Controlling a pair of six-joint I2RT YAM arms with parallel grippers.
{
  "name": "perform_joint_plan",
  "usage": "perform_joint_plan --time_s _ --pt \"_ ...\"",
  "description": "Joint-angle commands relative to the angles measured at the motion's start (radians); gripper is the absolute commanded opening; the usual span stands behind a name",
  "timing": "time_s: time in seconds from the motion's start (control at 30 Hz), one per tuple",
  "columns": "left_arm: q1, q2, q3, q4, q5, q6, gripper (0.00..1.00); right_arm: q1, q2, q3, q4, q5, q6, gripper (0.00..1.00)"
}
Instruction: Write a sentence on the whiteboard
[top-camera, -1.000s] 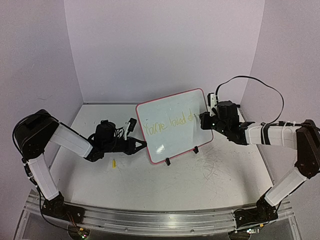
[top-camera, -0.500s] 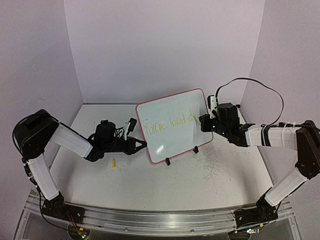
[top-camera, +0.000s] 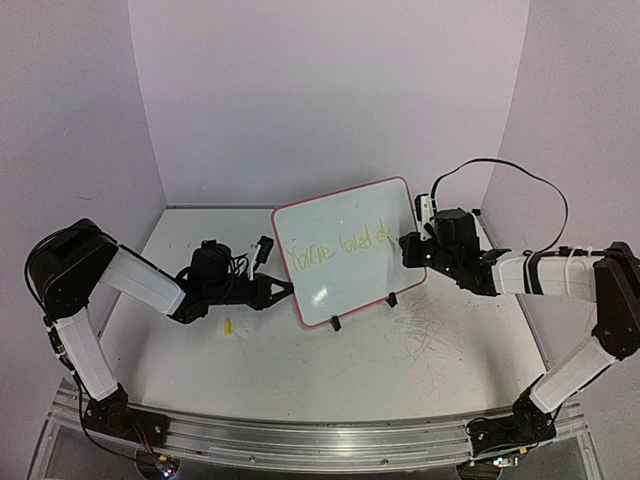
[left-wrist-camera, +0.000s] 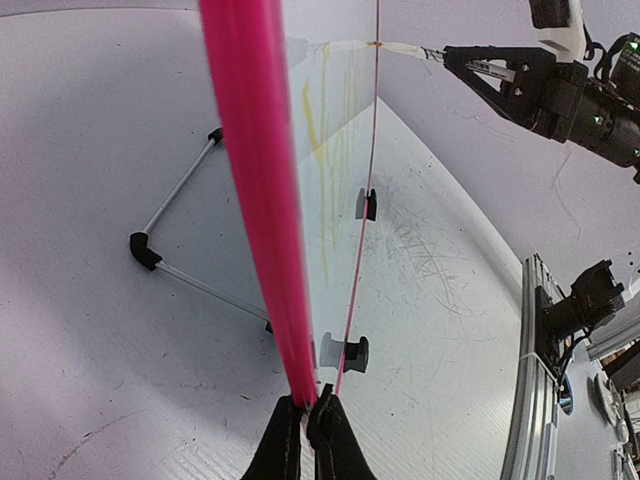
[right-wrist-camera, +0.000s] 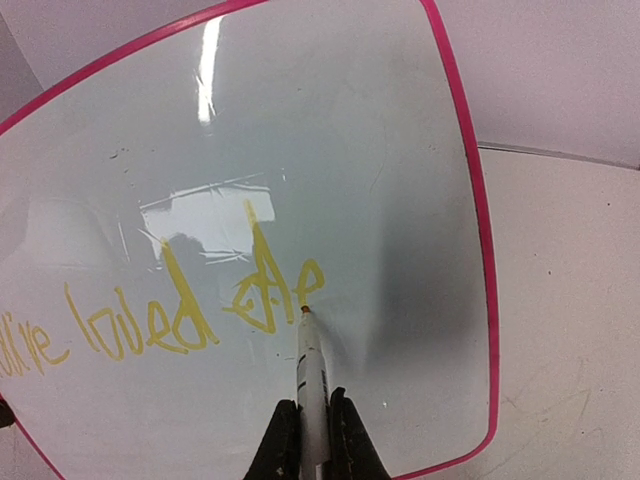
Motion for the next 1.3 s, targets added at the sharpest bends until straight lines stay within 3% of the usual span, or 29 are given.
perform_joint_plan --time_s 0.0,0.33,0.57,1.27 --pt "0.004 -0.016 -0.013 -0.093 -0.026 0.022 0.00 0.004 -0.027 -0.003 -0.032 0.061 0.005 0.00" --pt "0.004 -0.008 -0.003 -0.097 -0.022 0.022 0.00 0.004 -0.077 0.012 0.020 0.049 -0.017 0.00" --pt "0.004 -0.010 0.001 -0.101 -0.020 0.027 0.00 -0.040 -0.069 0.021 0.044 -0.059 -0.007 0.00" --pt "0.004 -0.011 0.005 -0.114 -0.019 0.032 0.00 -0.042 0.000 0.043 0.027 0.023 0.000 0.00"
